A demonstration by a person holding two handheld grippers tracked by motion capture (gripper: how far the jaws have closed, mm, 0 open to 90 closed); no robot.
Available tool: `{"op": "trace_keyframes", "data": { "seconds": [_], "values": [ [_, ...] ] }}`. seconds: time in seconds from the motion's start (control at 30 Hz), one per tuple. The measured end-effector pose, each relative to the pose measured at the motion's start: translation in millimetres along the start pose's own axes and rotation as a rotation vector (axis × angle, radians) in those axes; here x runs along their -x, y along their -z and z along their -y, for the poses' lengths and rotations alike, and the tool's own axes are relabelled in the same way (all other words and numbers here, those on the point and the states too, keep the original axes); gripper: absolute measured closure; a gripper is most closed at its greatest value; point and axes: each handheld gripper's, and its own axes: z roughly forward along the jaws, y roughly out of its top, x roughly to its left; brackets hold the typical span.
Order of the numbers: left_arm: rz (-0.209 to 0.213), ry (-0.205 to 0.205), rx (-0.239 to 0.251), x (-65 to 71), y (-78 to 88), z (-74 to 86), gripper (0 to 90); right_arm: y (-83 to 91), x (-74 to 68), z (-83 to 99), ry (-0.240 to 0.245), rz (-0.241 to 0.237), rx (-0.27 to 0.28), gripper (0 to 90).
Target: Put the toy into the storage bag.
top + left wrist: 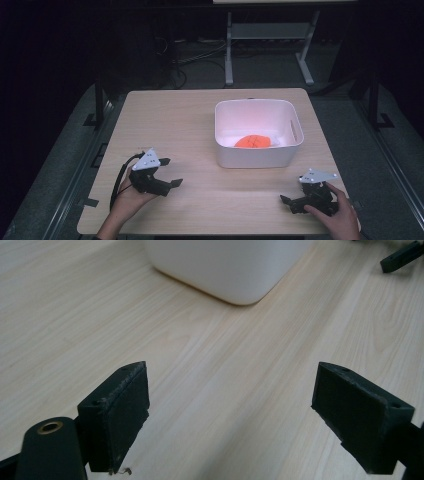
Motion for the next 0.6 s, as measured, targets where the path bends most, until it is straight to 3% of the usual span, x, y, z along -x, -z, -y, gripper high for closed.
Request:
{"op": "trace_keyframes", "data": {
  "seconds": [0.23,0.6],
  "values": [
    [-0.029,0.029,0.006,0.5,6.8,16.9,14.4,0.0,0.0,0.0,0.0,0.0,0.0,0.0],
    [-0.078,0.075,-0.026,3.1,12.5,40.6,14.4,0.0,0.0,0.0,0.0,0.0,0.0,0.0]
  ]
}}
